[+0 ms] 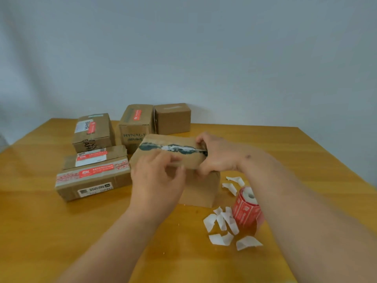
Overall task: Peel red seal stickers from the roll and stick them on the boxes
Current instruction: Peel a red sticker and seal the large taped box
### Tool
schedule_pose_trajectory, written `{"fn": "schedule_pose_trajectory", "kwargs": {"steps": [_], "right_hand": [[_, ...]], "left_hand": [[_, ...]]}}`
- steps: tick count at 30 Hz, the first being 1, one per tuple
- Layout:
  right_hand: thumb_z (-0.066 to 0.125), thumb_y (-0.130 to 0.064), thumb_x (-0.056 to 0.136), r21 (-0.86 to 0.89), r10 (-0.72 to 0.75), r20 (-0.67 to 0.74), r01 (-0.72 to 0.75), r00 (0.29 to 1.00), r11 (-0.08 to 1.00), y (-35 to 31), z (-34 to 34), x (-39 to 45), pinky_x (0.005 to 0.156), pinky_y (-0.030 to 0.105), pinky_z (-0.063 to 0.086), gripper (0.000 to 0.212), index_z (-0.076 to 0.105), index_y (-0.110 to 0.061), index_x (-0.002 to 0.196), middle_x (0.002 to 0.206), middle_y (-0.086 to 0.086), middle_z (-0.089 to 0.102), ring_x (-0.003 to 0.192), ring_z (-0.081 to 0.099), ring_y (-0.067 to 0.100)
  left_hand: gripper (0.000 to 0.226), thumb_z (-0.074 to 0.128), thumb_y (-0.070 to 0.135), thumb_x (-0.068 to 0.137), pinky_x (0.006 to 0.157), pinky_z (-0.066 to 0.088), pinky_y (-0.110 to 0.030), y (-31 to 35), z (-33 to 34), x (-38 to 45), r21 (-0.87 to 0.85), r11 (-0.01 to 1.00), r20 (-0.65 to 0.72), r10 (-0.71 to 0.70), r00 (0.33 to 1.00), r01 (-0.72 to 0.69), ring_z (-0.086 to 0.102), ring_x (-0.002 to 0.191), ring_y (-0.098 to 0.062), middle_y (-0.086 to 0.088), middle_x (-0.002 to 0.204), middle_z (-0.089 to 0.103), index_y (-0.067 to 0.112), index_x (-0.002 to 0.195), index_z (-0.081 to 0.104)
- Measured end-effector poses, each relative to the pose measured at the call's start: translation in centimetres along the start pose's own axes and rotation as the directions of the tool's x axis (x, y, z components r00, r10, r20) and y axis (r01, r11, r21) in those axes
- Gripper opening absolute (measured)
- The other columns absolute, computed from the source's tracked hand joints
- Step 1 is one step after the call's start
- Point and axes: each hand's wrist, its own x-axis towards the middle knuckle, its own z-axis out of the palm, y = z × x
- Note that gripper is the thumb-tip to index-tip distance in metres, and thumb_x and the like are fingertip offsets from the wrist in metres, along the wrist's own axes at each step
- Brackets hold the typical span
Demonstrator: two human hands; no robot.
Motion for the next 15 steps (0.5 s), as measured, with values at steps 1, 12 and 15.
{"fn": "schedule_pose_trajectory", "kwargs": {"steps": [1, 12, 15], "right_hand": [[0.081, -0.029, 0.061, 0.001, -0.022, 0.022, 0.022, 1.0, 1.0, -0.2, 0.0, -0.3, 0.081, 0.032, 0.047, 0.082, 0.036, -0.026, 0.13, 0.117, -0.005, 0.046, 0.102, 0.049, 0.014], [0.059, -0.017, 0.087, 0.193, 0.075, -0.251, -0.026, 0.965, 0.981, 1.4, -1.2, -4.4, 0.089, 0.028, 0.039, 0.044, 0.053, -0.027, 0.13, 0.136, -0.005, 0.049, 0.122, 0.046, 0.014], [0.051, -0.006, 0.088, 0.304, 0.177, -0.387, -0.056, 0.905, 0.951, 3.6, -0.1, -6.5, 0.092, 0.029, 0.044, 0.033, 0.062, -0.027, 0.112, 0.124, -0.006, 0.06, 0.113, 0.054, 0.012]], "left_hand": [[0.025, 0.064, 0.036, 0.087, 0.106, 0.032, -0.04, 0.1, -0.5, 0.1, 0.088, 0.996, -0.025, 0.008, 1.0, -0.005, 0.043, 0.118, -0.011, 0.017, 0.117, 0.054, 0.035, 0.112, 0.063], [0.039, 0.049, 0.045, 0.095, 0.113, 0.006, -0.04, 2.4, -1.7, -0.1, 0.32, 0.934, 0.202, 0.098, 0.974, -0.16, 0.026, 0.136, -0.013, 0.018, 0.143, 0.04, 0.041, 0.134, 0.051], [0.032, 0.056, 0.032, 0.094, 0.105, 0.014, -0.033, 3.6, 0.0, -1.4, 0.176, 0.942, 0.177, 0.257, 0.95, -0.287, 0.037, 0.126, -0.011, 0.016, 0.13, 0.05, 0.035, 0.125, 0.061]]}}
